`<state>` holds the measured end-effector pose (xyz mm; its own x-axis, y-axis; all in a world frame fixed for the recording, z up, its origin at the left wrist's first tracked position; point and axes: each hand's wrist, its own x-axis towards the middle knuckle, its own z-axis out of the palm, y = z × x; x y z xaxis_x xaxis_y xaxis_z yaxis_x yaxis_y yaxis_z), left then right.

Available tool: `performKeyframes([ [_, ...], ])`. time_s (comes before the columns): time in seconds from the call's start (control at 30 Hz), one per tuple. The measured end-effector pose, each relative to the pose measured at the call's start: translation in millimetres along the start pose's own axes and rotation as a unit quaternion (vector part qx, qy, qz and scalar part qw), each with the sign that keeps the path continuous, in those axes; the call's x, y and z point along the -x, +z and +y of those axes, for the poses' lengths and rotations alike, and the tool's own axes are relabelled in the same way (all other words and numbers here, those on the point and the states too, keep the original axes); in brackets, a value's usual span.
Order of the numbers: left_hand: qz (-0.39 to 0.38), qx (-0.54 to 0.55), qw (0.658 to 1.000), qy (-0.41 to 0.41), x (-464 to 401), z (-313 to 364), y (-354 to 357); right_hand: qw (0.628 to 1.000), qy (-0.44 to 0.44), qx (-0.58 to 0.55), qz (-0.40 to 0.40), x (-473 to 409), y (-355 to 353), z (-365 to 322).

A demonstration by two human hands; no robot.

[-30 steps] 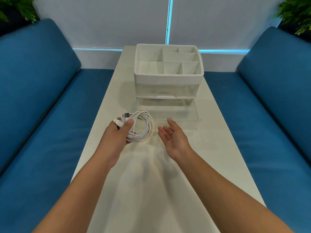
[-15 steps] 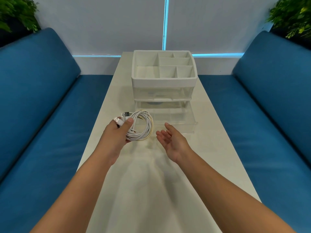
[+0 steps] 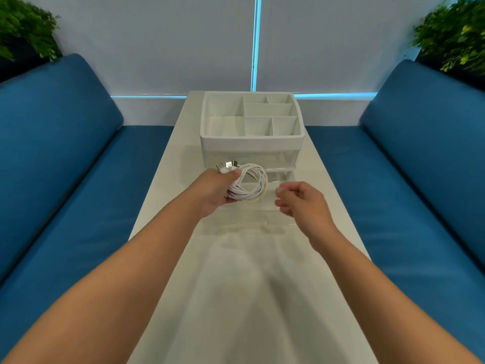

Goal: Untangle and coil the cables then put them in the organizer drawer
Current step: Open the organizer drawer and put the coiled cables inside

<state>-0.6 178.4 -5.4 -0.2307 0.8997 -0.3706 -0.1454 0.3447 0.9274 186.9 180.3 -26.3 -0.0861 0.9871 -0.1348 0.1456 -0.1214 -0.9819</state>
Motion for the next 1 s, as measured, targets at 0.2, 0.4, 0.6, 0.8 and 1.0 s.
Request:
performKeyframes([
  [0.2,-0.028,-0.115,0.988,-0.096,-43,-15,17,0.981,-0.074,0.18,0.003,-28,-12,3],
  [0.4,-0.057,-0.215,0.972,-0.081,-70,-20,9,0.911,-0.092,0.371,-0.151,-61,10,3],
  [0.6,-0.078,-0.298,0.95,-0.059,-90,-28,5,0.875,-0.088,0.419,-0.226,-83,29,11],
  [0.8,-0.063,-0.446,0.892,-0.035,-99,-35,15,0.857,-0.126,0.445,-0.227,-95,36,22],
  [1.0,-0.019,-0.5,0.865,-0.011,-77,-30,24,0.831,-0.119,0.484,-0.247,-98,36,20],
])
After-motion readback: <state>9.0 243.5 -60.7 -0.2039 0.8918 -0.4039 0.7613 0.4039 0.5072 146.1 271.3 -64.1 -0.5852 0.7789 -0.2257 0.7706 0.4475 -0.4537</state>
